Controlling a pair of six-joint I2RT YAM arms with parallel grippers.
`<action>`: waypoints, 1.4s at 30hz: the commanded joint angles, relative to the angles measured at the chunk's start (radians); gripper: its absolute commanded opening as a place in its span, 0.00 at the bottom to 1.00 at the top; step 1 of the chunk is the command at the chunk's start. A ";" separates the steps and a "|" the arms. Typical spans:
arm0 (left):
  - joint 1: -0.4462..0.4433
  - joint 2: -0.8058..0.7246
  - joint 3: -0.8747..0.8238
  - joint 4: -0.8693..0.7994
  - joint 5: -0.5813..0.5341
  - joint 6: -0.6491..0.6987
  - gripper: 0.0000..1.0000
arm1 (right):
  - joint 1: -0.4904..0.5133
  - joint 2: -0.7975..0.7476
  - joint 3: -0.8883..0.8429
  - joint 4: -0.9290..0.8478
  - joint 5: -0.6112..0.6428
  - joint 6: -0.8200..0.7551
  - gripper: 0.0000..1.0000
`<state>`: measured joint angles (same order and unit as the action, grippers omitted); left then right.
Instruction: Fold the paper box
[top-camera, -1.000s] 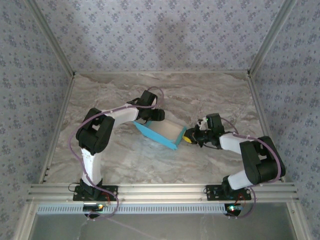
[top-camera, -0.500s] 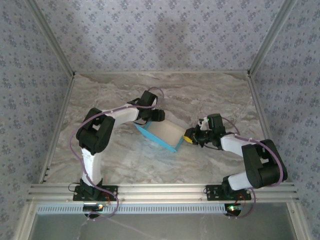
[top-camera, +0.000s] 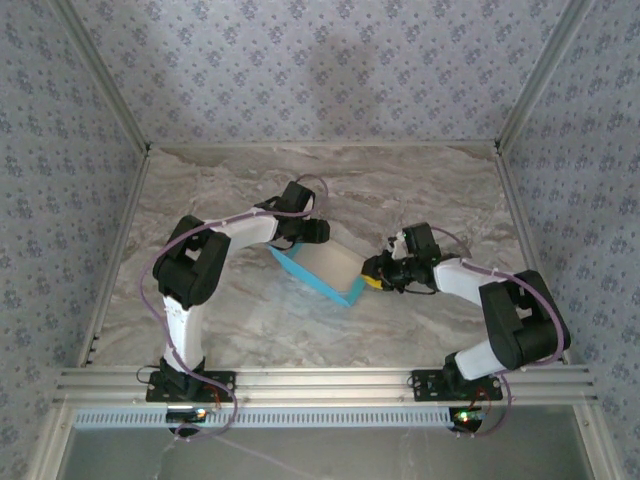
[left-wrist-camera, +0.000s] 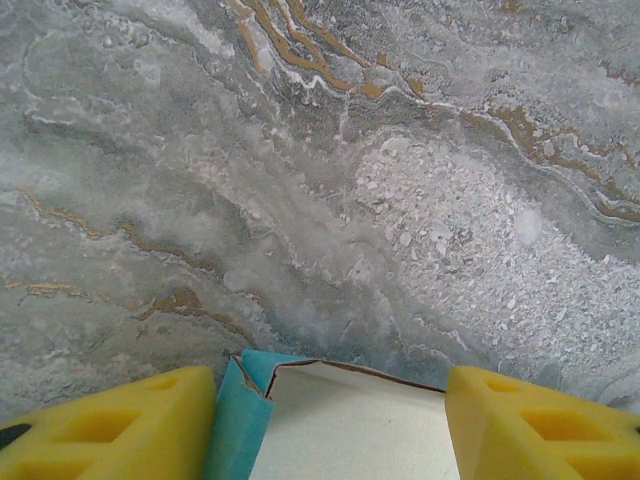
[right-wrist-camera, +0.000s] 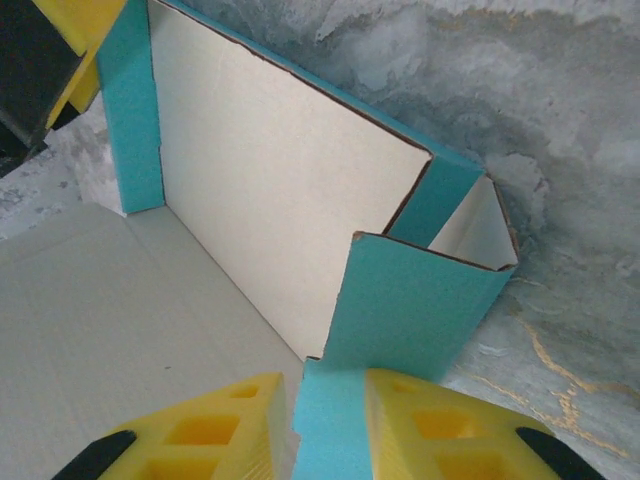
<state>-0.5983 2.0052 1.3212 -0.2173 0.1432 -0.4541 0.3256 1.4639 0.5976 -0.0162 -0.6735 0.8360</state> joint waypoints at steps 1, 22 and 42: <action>-0.005 0.018 0.000 -0.016 0.019 -0.001 0.62 | 0.002 -0.038 0.034 -0.143 0.057 -0.068 0.30; 0.005 0.020 0.001 -0.009 0.034 0.002 0.62 | -0.057 -0.358 -0.102 -0.354 0.163 -0.074 0.04; 0.005 0.021 -0.001 -0.005 0.042 -0.001 0.62 | 0.056 -0.060 0.015 -0.155 0.172 -0.043 0.34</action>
<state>-0.5957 2.0129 1.3212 -0.2085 0.1696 -0.4545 0.3786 1.4029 0.5884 -0.1894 -0.5255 0.7925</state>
